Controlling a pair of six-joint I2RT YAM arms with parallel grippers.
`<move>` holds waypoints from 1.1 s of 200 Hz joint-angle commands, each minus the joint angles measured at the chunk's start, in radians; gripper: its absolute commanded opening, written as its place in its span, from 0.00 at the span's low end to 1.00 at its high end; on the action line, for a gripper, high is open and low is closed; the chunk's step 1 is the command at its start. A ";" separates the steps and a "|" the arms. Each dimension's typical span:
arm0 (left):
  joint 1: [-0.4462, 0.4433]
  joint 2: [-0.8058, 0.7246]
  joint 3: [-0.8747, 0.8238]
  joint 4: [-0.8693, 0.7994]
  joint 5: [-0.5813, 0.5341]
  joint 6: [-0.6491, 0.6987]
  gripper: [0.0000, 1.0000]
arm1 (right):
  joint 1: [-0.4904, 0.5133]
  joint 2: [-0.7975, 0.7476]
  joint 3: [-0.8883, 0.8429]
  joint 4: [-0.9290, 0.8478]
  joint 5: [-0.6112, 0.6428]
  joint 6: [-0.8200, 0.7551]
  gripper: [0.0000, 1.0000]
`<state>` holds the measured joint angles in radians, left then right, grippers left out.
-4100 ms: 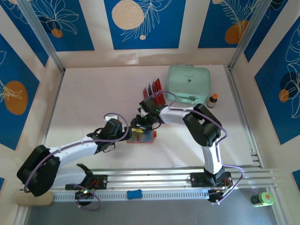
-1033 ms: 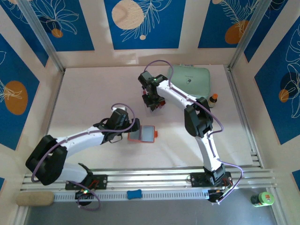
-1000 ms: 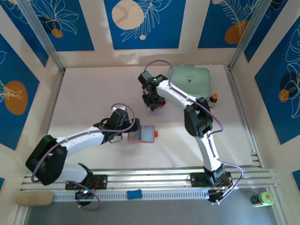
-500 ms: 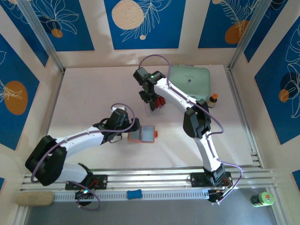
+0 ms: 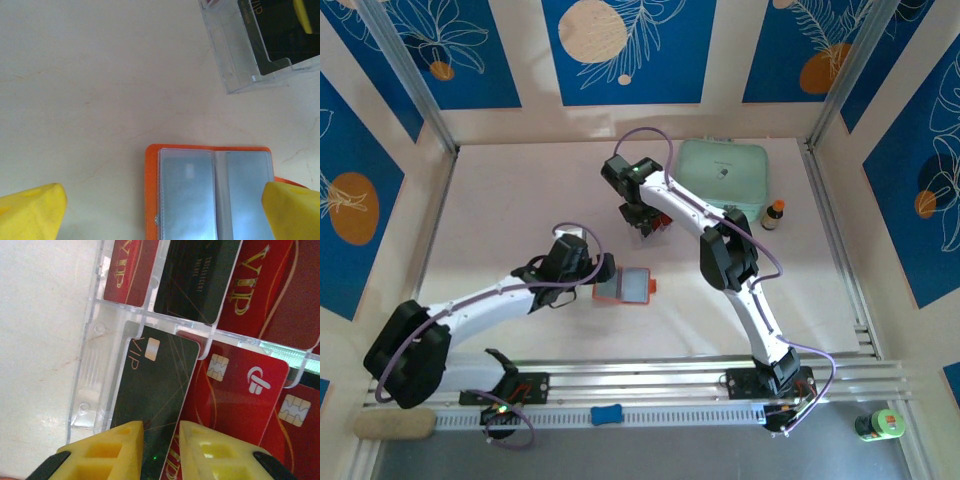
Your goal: Put the credit cards into the card holder
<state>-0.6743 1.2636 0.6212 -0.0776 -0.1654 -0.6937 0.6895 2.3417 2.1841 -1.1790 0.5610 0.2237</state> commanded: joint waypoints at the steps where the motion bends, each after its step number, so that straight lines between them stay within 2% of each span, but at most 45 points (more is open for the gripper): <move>1: 0.000 -0.048 -0.010 -0.068 -0.014 0.042 1.00 | 0.001 0.030 0.018 -0.041 -0.005 -0.003 0.27; 36: 0.000 -0.129 -0.040 -0.159 0.006 0.052 1.00 | -0.004 0.028 0.029 -0.035 -0.030 0.001 0.24; 81: -0.001 -0.268 -0.074 -0.318 0.030 0.049 1.00 | -0.020 0.012 0.023 -0.018 -0.102 0.018 0.16; 114: 0.000 -0.330 -0.100 -0.363 0.020 0.050 1.00 | -0.042 -0.007 0.014 0.001 -0.176 0.039 0.08; 134: 0.000 -0.326 -0.103 -0.356 0.020 0.041 1.00 | -0.055 -0.027 0.006 0.014 -0.232 0.053 0.00; 176: 0.000 -0.289 -0.052 -0.356 0.018 0.066 1.00 | -0.074 -0.112 -0.034 0.046 -0.323 0.070 0.00; 220: 0.000 -0.212 0.049 -0.378 0.002 0.129 1.00 | -0.073 -0.239 -0.093 0.080 -0.357 0.080 0.00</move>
<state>-0.6743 1.0203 0.5972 -0.4351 -0.1501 -0.6182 0.6125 2.2211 2.1174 -1.1229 0.2703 0.2832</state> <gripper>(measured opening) 0.998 0.061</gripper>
